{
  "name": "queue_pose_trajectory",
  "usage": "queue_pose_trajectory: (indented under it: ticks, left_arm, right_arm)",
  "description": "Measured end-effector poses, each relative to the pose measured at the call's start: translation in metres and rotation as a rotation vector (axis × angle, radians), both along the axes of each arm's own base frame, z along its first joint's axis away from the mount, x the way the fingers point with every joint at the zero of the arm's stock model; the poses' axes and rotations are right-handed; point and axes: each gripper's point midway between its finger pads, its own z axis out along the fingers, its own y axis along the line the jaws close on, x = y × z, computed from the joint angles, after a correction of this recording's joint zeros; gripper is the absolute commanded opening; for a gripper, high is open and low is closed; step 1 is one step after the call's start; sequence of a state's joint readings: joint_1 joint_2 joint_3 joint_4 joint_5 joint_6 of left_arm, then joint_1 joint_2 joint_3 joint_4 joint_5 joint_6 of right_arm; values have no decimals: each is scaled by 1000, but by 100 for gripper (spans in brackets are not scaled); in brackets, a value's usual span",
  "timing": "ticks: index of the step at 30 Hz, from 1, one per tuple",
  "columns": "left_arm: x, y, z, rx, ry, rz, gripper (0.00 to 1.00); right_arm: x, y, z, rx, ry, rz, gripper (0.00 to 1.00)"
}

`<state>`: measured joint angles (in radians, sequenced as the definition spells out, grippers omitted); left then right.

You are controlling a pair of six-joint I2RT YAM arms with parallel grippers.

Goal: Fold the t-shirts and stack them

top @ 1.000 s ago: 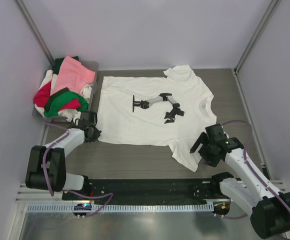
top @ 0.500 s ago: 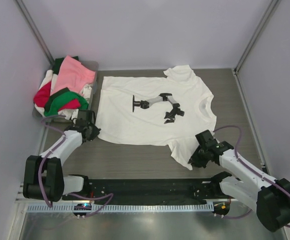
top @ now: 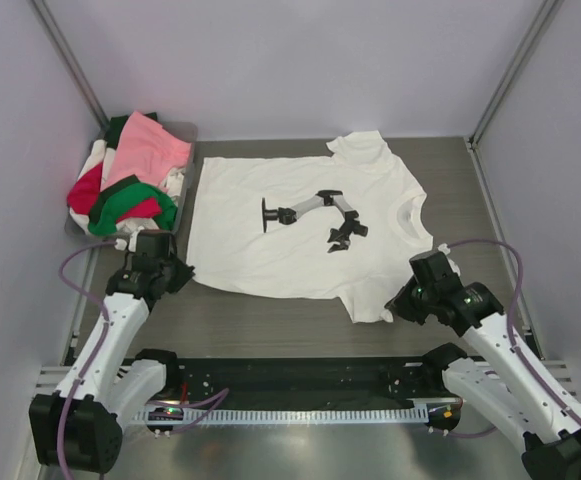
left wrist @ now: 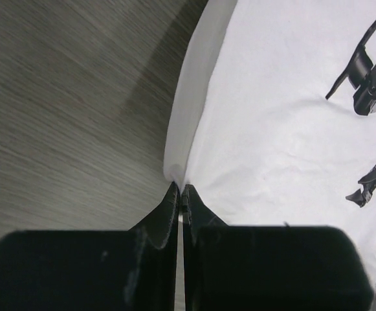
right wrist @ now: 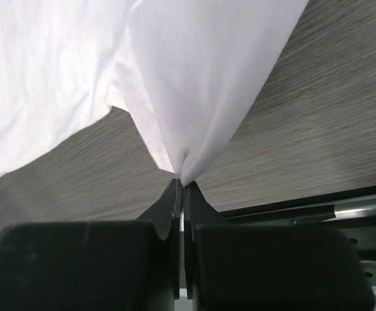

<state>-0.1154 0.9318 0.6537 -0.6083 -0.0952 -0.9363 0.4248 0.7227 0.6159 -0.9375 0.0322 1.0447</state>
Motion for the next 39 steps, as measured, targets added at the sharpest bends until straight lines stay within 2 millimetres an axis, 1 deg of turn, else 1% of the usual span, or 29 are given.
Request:
queue_pose_trajectory:
  ticks: [3,5,7,9,13,16,19,22,25,27,32,38,39]
  left_arm:
    - [-10,1,8,2,6,0,0]
    - [-11,2,14,5,10,-2,0]
    - [-9,2,21,13,9,-6,0]
    - [-4,3,26,26,16,-16,0]
    - [12,3,25,55,60,-38,0]
    - [27,5,23,77,94,-47,0]
    - [48,10,26,95,109,-42,0]
    - [73,14,30,107,108,-32,0]
    - [96,19,26,118,123,-24,0]
    - [109,22,20,123,137,-20,0]
    - [146,28,4,129,180,-11,0]
    - [186,29,-13,136,207,-19,0]
    - [192,29,-16,136,211,-19,2]
  right_arm:
    - [1,-3,14,-8,-21,-6,1]
    - [3,-6,21,-28,-28,-7,1]
    - [8,-9,28,-61,-29,-7,1]
    - [18,-11,36,-101,-29,-5,1]
    - [54,-9,61,-176,-62,2,1]
    - [87,-7,80,-226,-97,11,1]
    - [128,-9,101,-269,-132,6,1]
    - [168,-13,114,-308,-163,0,1]
    - [203,-17,116,-339,-166,8,1]
    - [227,-20,112,-357,-158,13,1]
    - [277,-29,88,-389,-117,26,1]
    - [324,-34,63,-395,-90,38,1]
    - [331,-34,60,-394,-89,39,1]
